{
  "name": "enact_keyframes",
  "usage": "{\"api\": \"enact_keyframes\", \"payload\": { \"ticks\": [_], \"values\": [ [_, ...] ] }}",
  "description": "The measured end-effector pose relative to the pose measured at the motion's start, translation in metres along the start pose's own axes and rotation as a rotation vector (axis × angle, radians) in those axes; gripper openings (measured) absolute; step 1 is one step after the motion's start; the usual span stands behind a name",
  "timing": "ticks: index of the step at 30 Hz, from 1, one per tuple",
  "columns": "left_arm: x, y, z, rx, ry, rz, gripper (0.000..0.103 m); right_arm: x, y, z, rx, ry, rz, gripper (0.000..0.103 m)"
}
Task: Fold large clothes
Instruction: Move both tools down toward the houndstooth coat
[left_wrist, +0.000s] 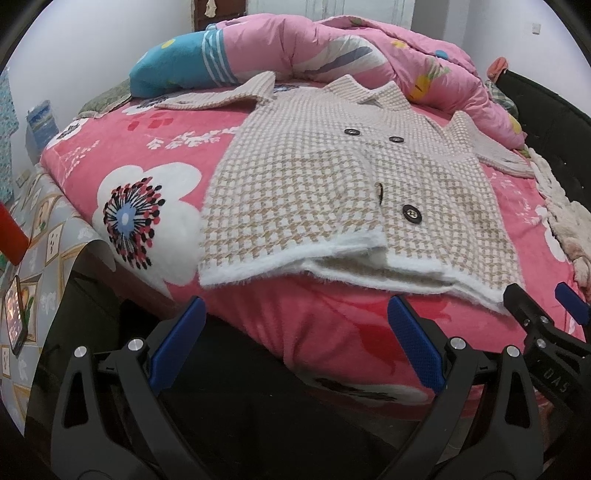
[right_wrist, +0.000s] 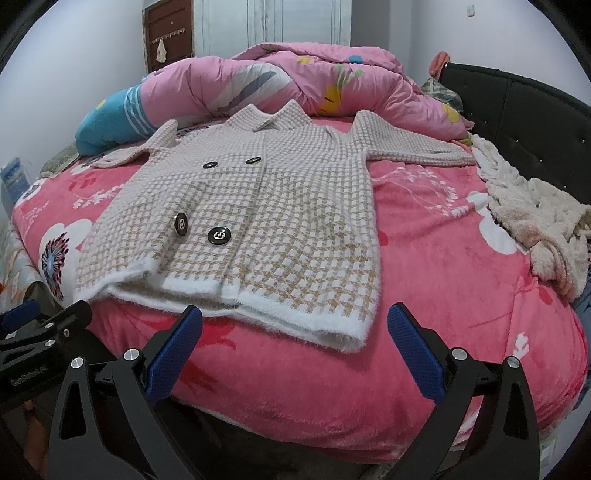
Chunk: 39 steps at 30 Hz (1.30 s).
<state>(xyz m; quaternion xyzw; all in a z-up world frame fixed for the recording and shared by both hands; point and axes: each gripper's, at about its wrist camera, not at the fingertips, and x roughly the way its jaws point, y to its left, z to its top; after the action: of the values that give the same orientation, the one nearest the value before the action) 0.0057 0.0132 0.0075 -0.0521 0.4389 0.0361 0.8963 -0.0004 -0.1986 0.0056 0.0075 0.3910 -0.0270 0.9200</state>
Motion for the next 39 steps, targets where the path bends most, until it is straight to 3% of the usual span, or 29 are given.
{"api": "enact_keyframes", "payload": {
  "ticks": [9,21,33,39],
  "values": [
    [0.015,0.011,0.002,-0.027,0.007,0.041,0.095,0.012,-0.001,0.008,-0.001,-0.013,-0.001,0.098],
    [0.021,0.031,0.032,-0.018,-0.113,0.077,0.095,0.033,0.006,0.043,-0.088,-0.064,0.008,0.098],
    [0.049,0.064,0.108,0.001,-0.156,0.018,0.095,0.071,0.063,0.121,-0.239,-0.112,0.224,0.098],
    [0.068,0.065,0.146,0.077,-0.216,0.118,0.095,0.086,0.105,0.159,-0.332,-0.169,0.276,0.098]
  ]
}}
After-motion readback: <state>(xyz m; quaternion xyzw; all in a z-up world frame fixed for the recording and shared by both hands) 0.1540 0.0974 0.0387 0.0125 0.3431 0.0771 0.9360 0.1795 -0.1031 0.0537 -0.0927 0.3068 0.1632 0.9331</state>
